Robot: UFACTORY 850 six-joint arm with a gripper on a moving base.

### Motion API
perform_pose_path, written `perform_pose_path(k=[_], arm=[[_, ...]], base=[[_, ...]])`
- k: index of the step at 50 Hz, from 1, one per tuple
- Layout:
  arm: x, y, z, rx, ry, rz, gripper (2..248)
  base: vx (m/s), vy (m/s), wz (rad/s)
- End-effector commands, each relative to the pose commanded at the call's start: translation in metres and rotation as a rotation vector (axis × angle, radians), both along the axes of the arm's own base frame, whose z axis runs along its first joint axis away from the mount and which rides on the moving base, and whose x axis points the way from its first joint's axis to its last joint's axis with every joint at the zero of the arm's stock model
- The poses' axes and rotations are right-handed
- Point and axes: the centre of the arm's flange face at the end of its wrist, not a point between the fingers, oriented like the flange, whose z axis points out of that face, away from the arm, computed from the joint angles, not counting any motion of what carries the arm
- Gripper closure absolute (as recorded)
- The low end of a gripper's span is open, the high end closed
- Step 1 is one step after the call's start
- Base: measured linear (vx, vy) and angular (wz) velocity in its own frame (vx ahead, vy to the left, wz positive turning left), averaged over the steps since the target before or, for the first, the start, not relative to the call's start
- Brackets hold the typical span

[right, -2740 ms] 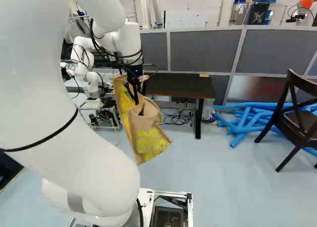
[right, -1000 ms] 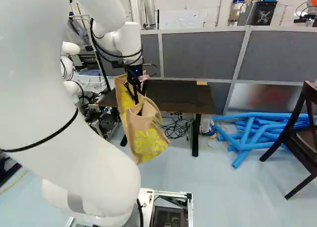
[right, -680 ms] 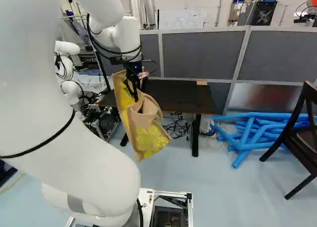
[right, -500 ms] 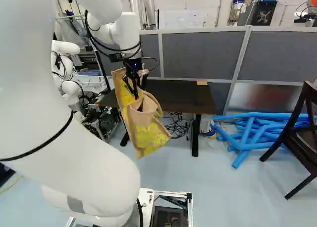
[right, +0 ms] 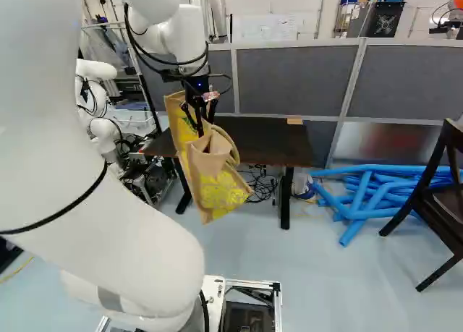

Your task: Pick up the bag on the ground and place it on the table

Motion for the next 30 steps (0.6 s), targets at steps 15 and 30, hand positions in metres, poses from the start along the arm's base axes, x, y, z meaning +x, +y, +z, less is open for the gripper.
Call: perform_pose_path(k=[15, 30], arm=[[0.0000, 0.0000, 0.0000, 0.000, 0.000, 0.000, 228], [0.0000, 0.0000, 0.0000, 0.000, 0.000, 0.000, 228]], base=[[0.038, -0.002, -0.003], [0.199, -0.015, 0.000]])
